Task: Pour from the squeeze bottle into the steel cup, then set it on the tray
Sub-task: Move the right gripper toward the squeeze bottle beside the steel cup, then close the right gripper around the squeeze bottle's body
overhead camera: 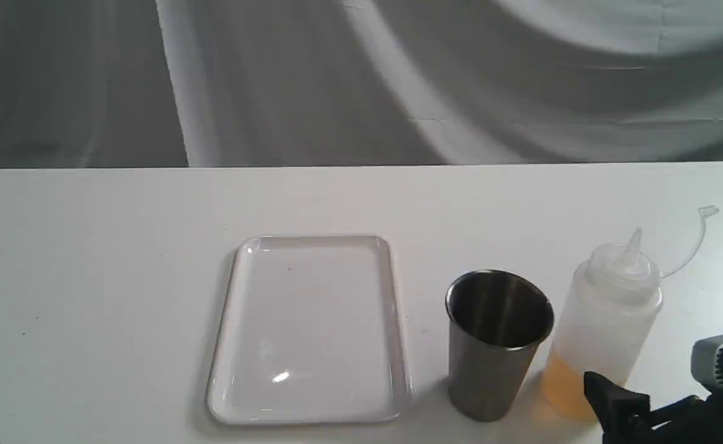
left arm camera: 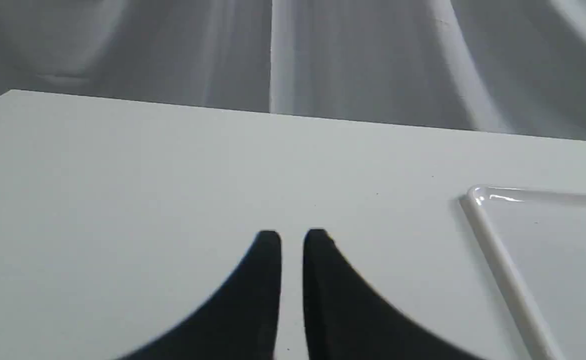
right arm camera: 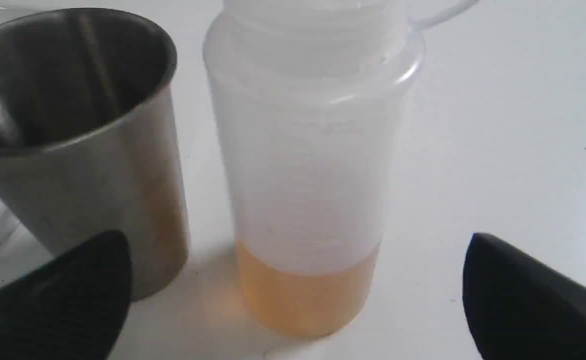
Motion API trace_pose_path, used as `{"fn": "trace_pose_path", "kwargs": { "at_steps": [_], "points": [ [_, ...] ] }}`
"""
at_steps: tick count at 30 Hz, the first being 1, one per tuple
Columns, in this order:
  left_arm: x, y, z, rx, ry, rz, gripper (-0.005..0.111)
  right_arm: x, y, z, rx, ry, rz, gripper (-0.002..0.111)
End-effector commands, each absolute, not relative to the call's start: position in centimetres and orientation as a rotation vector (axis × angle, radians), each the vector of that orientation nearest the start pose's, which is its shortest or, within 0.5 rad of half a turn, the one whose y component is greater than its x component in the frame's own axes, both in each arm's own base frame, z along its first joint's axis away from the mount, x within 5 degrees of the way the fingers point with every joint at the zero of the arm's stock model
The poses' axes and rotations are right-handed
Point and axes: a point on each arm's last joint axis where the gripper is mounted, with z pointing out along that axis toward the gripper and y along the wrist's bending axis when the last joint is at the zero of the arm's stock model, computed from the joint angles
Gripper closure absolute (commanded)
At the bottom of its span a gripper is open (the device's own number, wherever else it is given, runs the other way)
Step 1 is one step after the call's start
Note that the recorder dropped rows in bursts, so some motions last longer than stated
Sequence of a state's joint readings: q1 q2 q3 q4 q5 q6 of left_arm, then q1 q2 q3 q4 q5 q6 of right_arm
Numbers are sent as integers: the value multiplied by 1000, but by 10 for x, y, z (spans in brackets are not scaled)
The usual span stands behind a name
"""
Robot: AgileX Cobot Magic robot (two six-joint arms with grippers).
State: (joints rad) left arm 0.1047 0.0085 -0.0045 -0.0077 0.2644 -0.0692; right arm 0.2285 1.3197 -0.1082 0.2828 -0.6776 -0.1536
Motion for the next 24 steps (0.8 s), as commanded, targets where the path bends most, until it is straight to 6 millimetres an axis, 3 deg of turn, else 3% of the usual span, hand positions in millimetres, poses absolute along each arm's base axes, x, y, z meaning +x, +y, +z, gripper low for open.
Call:
{"fn": "trace_pose_path", "kwargs": {
  "at_steps": [1,15,24],
  "points": [
    [55,5,189,-158,1752,10,98,178,24,141,-52,2043,-11,20],
    [55,5,189,-158,1752,10,98,191,23,120,-39,2006,-58,20],
    [55,5,189,-158,1752,10,98,221,31,110,0,2017,-30,20]
  ]
}}
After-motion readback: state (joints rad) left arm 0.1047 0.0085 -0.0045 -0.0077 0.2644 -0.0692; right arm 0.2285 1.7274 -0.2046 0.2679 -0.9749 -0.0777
